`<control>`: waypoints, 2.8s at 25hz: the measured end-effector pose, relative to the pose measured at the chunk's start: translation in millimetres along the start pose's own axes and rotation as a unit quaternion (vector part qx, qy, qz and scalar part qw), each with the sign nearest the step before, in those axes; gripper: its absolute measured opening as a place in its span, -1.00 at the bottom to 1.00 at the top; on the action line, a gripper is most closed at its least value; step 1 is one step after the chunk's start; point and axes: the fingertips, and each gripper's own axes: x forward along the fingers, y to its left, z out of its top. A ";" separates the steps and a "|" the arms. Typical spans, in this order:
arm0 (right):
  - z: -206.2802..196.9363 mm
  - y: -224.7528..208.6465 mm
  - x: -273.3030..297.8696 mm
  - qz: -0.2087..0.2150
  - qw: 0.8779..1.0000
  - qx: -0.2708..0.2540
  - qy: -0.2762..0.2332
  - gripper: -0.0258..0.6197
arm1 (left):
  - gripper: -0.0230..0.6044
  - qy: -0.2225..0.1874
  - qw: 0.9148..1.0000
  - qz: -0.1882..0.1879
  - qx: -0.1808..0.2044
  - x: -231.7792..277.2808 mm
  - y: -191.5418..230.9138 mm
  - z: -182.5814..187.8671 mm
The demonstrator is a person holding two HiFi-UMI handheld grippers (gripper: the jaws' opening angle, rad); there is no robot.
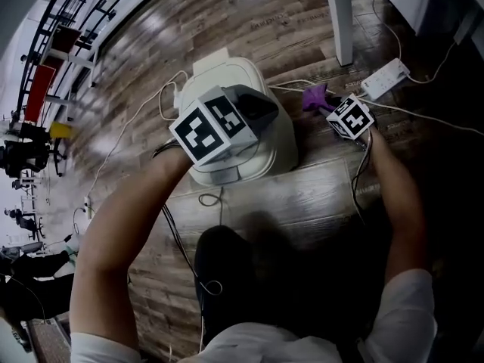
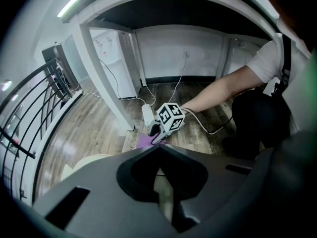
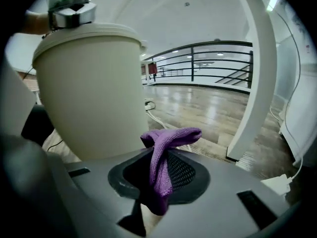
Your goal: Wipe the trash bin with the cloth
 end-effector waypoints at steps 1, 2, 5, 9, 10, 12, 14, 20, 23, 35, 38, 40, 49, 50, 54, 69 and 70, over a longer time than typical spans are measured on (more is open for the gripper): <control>4.7 -6.6 9.4 -0.012 1.000 0.012 -0.001 -0.66 | -0.91 0.000 1.000 0.000 0.000 0.2 0.3 0.0; 9.9 -10.6 19.0 -0.020 1.000 0.019 0.000 -0.66 | -0.91 0.000 1.000 0.000 -0.001 0.6 0.7 0.2; 29.4 -6.6 47.4 -0.022 1.000 0.010 0.005 -0.66 | -0.91 -0.001 1.000 0.004 -0.001 0.8 2.5 1.9; 34.8 28.4 78.9 0.007 0.999 -0.019 0.028 -0.66 | -0.91 -0.002 1.000 0.006 -0.001 2.0 -3.7 1.0; 35.5 33.7 84.6 0.008 0.999 -0.034 0.030 -0.66 | -0.91 -0.002 1.000 0.006 -0.001 2.4 -4.7 0.4; 34.6 40.5 92.7 0.005 0.997 -0.065 0.037 -0.66 | -0.91 -0.003 1.000 0.008 0.000 3.3 -4.6 -0.3; 30.6 48.1 97.3 0.013 0.995 -0.086 0.044 -0.66 | -0.91 -0.005 1.000 0.011 0.001 4.0 -3.4 -0.3; 16.6 73.4 94.4 0.053 0.993 -0.089 0.053 -0.66 | -0.91 -0.011 1.000 0.017 0.006 1.1 -1.7 -0.1; 6.0 86.2 85.9 0.071 0.992 -0.088 0.057 -0.66 | -0.91 -0.009 1.000 0.015 0.006 1.1 -1.1 -0.2; -19.2 140.0 47.5 0.088 0.989 -0.112 0.037 -0.66 | -0.91 -0.007 1.000 0.009 0.005 -2.4 0.1 -3.9; -29.7 152.6 38.5 0.096 0.989 -0.108 0.036 -0.66 | -0.91 -0.007 1.000 0.007 0.004 -0.7 -0.9 -3.9; -35.1 160.0 32.4 0.100 0.989 -0.102 0.034 -0.66 | -0.92 -0.009 1.000 0.007 0.005 -0.5 -1.7 -3.9; -47.7 188.1 13.7 0.121 0.988 -0.095 0.020 -0.66 | -0.91 -0.011 1.000 0.013 0.010 -1.4 0.9 -0.9; -50.4 193.3 11.5 0.128 0.987 -0.096 0.021 -0.66 | -0.91 -0.010 1.000 0.013 0.010 -1.1 0.0 -0.9; -67.3 235.5 -3.4 0.211 0.969 -0.125 0.038 -0.66 | -0.91 -0.010 1.000 0.013 0.012 -2.7 -1.0 -0.8; -70.0 99.0 16.8 0.181 0.973 -0.080 0.119 -0.66 | -0.91 -0.018 1.000 0.019 0.014 -3.1 -0.7 2.3; -63.2 85.3 22.2 0.167 0.977 -0.070 0.116 -0.66 | -0.91 -0.019 1.000 0.019 0.014 -2.9 -1.1 2.8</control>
